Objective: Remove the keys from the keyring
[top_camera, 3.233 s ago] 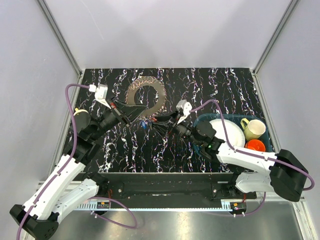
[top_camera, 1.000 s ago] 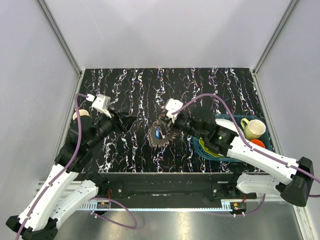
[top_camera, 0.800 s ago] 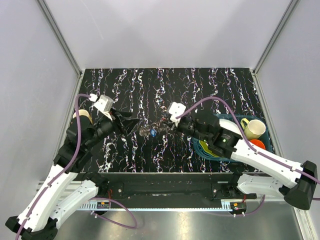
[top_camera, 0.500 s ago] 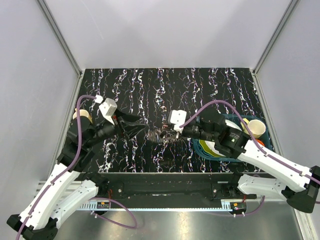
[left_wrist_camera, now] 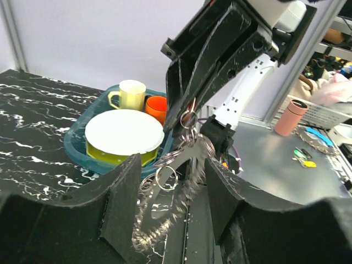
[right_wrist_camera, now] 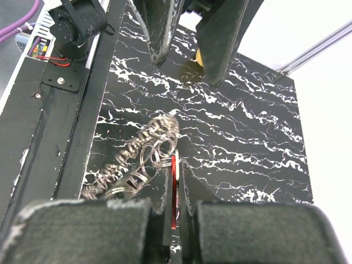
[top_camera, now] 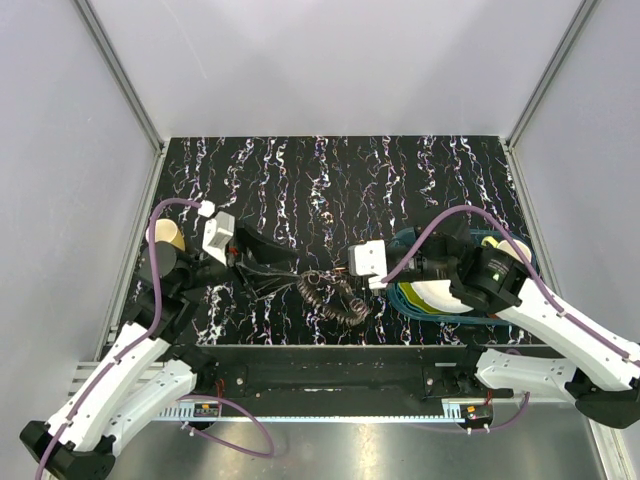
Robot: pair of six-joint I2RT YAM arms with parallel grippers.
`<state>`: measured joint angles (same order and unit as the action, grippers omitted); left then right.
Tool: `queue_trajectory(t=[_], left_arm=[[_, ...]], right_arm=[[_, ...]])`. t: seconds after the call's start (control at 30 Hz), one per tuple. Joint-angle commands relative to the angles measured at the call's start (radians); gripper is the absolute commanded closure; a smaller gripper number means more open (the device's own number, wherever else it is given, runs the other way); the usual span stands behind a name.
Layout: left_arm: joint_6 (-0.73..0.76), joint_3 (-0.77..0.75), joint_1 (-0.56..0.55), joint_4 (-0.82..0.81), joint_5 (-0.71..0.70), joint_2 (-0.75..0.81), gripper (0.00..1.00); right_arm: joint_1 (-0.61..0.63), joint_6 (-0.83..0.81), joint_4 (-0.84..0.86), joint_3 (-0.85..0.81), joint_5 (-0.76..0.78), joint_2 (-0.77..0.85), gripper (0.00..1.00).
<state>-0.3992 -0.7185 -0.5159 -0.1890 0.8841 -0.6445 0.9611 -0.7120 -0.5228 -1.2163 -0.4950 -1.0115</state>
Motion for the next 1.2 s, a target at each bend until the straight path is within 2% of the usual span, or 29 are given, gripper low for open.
queue_trajectory(t=[0.0,0.17,0.3,0.47,0.67,0.83,1.17], left_arm=[[-0.081,0.020,0.004,-0.178,0.108,-0.011,0.48],[-0.124,0.053,-0.003,-0.266,0.089,0.006,0.57],[-0.144,0.056,-0.030,-0.300,0.069,0.009,0.57],[-0.058,0.030,-0.071,-0.187,0.012,-0.001,0.57],[0.022,-0.004,-0.130,-0.135,-0.053,-0.041,0.56],[0.077,-0.041,-0.139,-0.109,-0.039,-0.089,0.55],[0.086,-0.053,-0.147,-0.122,-0.010,-0.124,0.56]], right_arm=[[-0.001,-0.057,0.001,-0.071,-0.036,0.008,1.00],[-0.001,-0.032,0.067,-0.054,-0.045,0.013,1.00],[-0.001,-0.004,0.145,-0.022,-0.010,0.027,1.00],[-0.001,-0.001,0.175,-0.006,-0.004,0.033,1.00],[-0.002,-0.004,0.187,0.009,-0.004,0.037,1.00],[-0.001,-0.018,0.191,0.018,-0.016,0.044,1.00],[-0.001,-0.024,0.196,0.014,-0.024,0.044,1.00]])
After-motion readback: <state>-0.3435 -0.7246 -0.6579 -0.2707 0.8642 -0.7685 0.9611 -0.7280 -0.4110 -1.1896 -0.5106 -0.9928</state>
